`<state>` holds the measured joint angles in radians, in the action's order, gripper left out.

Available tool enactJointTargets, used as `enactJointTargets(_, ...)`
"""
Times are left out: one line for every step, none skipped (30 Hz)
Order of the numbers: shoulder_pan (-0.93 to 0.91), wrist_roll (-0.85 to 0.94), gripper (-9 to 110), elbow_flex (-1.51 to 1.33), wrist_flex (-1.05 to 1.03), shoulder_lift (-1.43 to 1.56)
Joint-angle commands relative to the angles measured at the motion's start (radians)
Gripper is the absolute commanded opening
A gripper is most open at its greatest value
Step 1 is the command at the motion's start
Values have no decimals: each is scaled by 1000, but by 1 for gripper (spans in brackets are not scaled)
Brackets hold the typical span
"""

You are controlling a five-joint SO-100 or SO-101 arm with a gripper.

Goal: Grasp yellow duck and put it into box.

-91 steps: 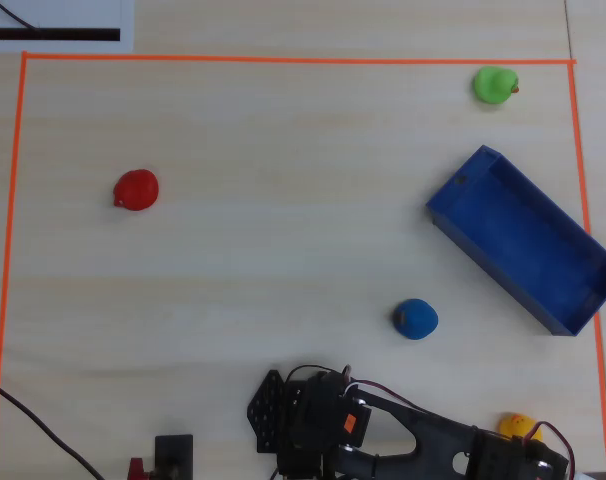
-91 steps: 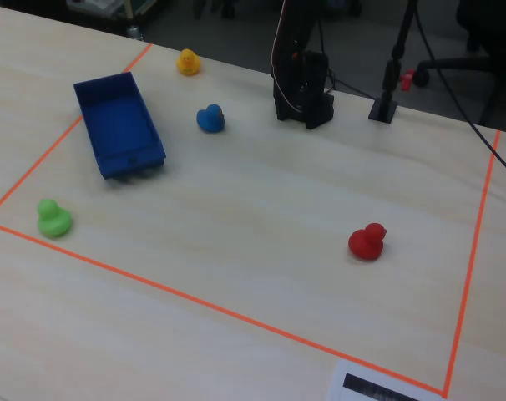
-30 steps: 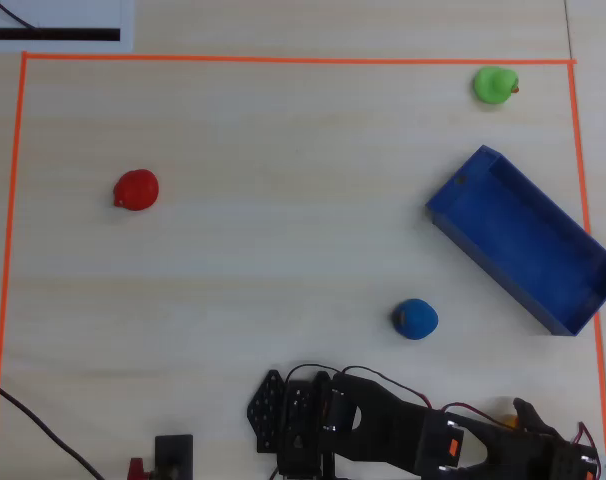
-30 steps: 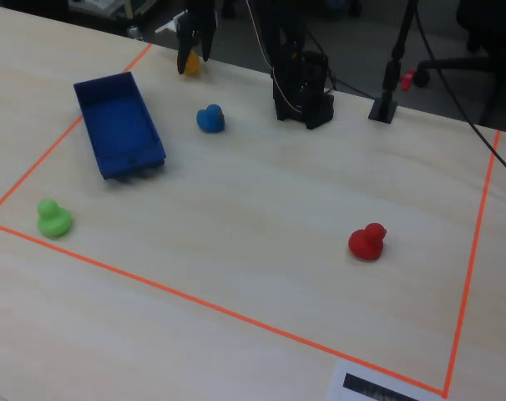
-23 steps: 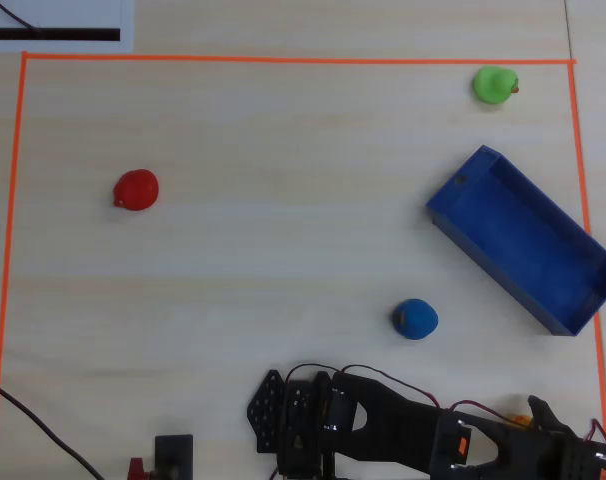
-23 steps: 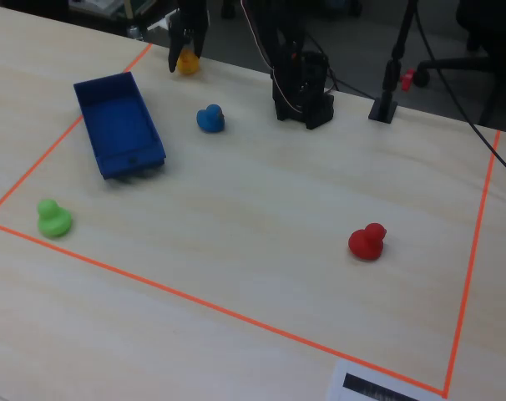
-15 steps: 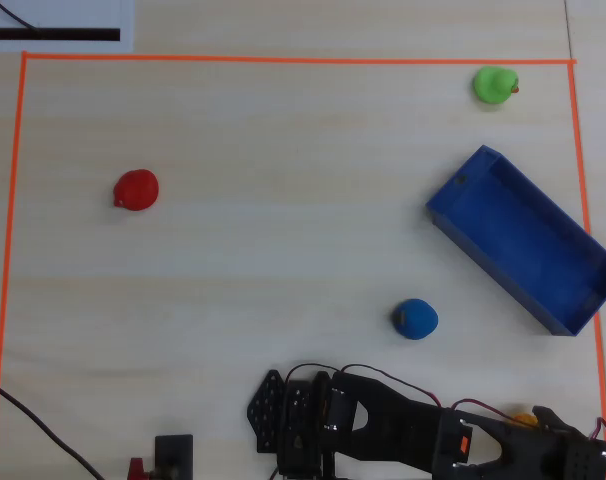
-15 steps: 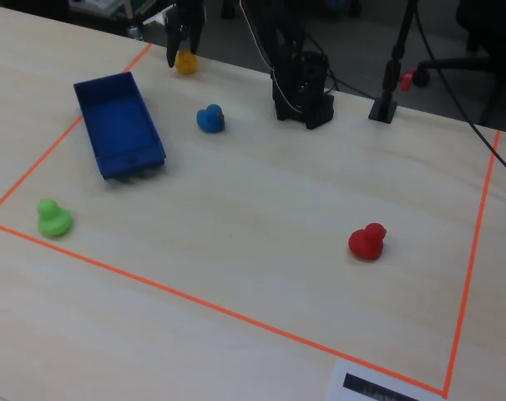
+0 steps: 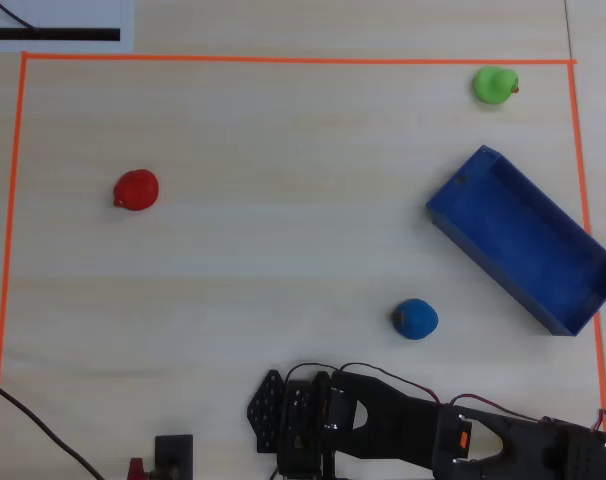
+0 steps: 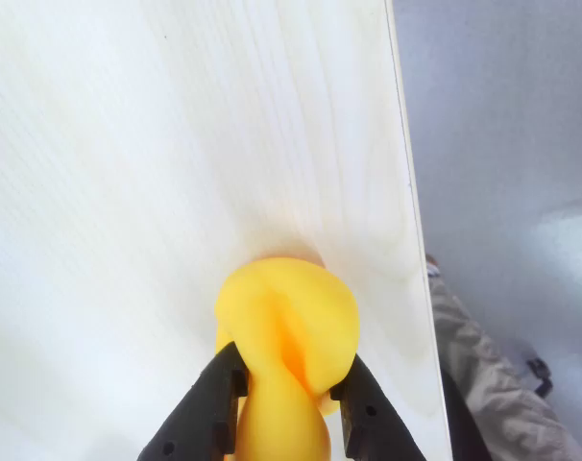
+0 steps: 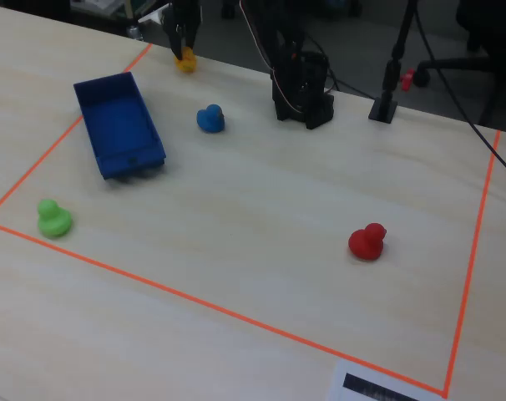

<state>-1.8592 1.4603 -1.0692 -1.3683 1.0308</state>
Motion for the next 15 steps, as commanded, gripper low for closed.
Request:
enactJointTargets(38, -41, 0, 60, 34, 78)
enactJointTargets(57, -66, 0, 64, 46, 100)
enactJointTargets(80, -86, 0, 64, 55, 124)
enactJointTargets(106, -104, 0, 67, 60, 149)
enactJointTargets(132, -127, 0, 75, 61, 173)
enactJointTargets(158, -150, 0, 91, 54, 195)
enactJointTargets(186, -175, 0, 107, 46, 218)
enactJointTargets(213, -198, 0, 127, 34, 239)
enactJointTargets(241, -218, 0, 146, 18, 261)
enactJointTargets(270, -241, 0, 164, 8, 281)
enactJointTargets(298, -262, 0, 187, -8, 301)
enactJointTargets(325, -287, 0, 215, -23, 316)
enactJointTargets(351, -308, 0, 247, -43, 331)
enactJointTargets(376, -319, 0, 276, -71, 344)
enactJointTargets(400, -327, 0, 304, -104, 356)
